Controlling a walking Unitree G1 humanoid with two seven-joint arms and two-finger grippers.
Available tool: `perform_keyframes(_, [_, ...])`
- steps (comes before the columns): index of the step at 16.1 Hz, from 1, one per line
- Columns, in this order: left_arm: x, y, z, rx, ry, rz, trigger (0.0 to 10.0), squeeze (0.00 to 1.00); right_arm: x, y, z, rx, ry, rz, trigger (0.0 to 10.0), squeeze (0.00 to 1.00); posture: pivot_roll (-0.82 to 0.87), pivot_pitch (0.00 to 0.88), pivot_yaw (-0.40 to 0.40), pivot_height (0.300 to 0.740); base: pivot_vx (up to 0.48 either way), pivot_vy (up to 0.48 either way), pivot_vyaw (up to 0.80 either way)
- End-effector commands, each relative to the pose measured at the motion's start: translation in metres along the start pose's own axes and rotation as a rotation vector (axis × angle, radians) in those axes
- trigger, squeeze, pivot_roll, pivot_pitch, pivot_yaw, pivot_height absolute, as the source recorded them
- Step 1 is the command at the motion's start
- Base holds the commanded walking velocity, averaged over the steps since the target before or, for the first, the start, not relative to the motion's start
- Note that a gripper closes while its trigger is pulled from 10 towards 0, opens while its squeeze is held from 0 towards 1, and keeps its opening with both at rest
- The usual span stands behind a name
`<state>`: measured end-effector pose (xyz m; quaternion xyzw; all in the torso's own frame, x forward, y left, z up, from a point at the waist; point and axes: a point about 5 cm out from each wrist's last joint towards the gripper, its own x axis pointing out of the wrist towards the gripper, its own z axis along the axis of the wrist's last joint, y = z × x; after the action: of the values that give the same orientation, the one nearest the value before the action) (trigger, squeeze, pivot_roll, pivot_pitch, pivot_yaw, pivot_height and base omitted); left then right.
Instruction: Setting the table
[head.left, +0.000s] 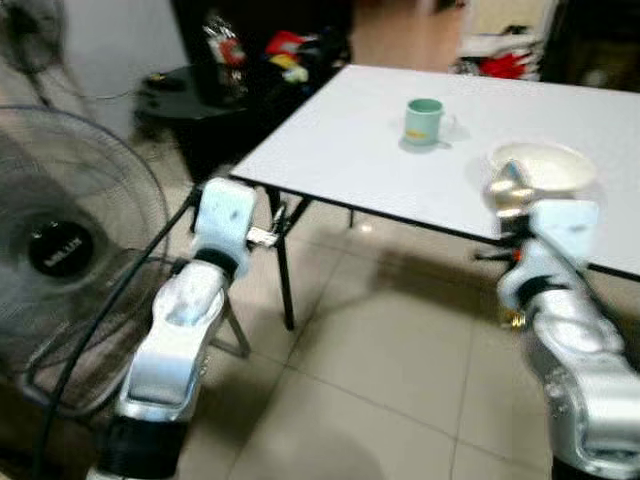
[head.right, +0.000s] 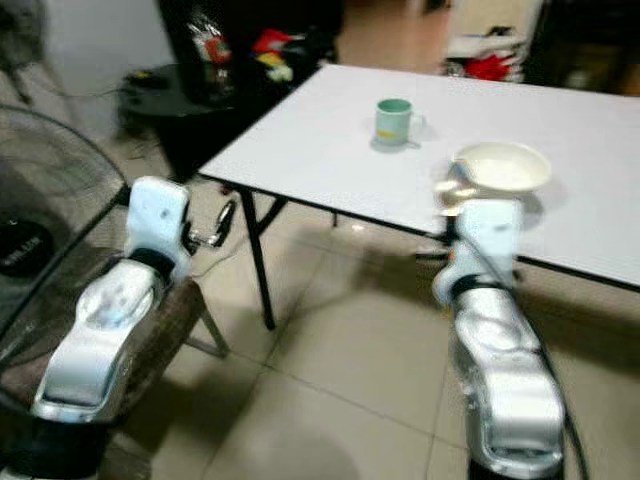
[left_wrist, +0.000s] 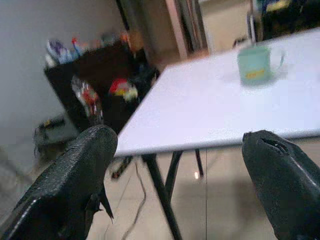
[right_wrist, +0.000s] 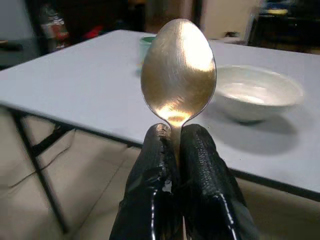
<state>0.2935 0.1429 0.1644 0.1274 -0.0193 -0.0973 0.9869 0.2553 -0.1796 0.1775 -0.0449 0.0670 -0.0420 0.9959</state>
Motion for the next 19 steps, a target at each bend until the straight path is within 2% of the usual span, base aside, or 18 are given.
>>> perform_keyframes(1, [-0.001,0.006,-0.002,0.009,0.015,0.024,10.0,0.0,0.0,0.001,0.003,-0.003,-0.012,0.01,10.0,0.0,0.0,0.0,0.083,0.74,0.0,0.0,0.0])
perform_keyframes(6, [0.002,0.007,0.0,-0.02,0.012,0.022,10.0,0.0,0.0,0.002,0.001,-0.006,-0.007,0.024,10.0,0.0,-0.01,0.0,0.096,0.74,0.0,0.0,0.0])
perform_keyframes(10, [0.002,0.008,0.001,-0.024,0.011,0.022,10.0,0.0,0.001,0.001,0.002,-0.048,-0.009,0.036,10.0,0.0,0.0,0.0,0.09,0.74,0.278,0.0,0.6])
perform_keyframes(13, [-0.001,0.01,0.0,-0.021,0.013,0.023,10.0,0.0,0.003,0.002,0.004,-0.007,-0.028,0.035,10.0,0.0,0.01,0.0,0.082,0.74,0.296,0.0,0.0])
perform_keyframes(16, [-0.005,0.013,-0.001,-0.016,0.021,0.027,10.0,0.0,0.002,0.007,0.0,-0.037,-0.01,0.06,10.0,0.0,0.03,0.0,0.081,0.74,0.296,0.0,0.0])
perform_keyframes(19, [-0.007,0.02,-0.001,-0.008,0.025,0.037,10.0,0.0,0.002,0.01,-0.006,-0.025,0.003,0.074,10.0,0.0,0.04,0.0,0.078,0.74,0.299,0.0,0.0])
